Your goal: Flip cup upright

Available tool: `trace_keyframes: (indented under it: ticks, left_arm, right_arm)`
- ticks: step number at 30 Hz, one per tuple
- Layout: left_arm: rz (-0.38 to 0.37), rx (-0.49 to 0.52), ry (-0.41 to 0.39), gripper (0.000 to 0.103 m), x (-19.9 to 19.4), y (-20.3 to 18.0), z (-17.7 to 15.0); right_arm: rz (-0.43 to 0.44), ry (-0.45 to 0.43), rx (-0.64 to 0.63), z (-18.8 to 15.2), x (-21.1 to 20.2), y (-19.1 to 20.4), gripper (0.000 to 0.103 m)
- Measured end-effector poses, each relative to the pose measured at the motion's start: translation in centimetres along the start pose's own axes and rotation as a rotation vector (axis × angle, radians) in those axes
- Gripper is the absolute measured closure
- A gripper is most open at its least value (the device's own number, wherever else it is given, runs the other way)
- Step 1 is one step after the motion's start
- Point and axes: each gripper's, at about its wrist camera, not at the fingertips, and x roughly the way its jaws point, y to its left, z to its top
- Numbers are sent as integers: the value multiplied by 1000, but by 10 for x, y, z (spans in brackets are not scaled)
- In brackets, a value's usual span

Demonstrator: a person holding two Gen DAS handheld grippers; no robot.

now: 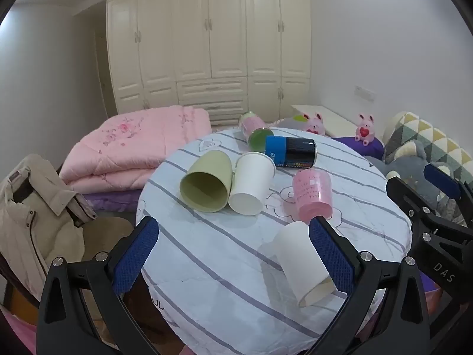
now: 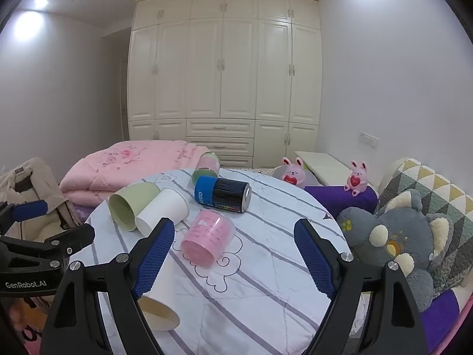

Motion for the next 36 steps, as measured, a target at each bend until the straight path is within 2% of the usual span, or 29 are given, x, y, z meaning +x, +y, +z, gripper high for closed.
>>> trace_keyframes:
  ticks: [26,36]
  left_arm:
    - [9,19,-6,0,-8,-4,4]
    - [2,25,-45,0,-15,-8,3]
  right_arm:
    - [3,-5,3,0,-1,0,18]
    - [3,-6,3,0,-1,0,19]
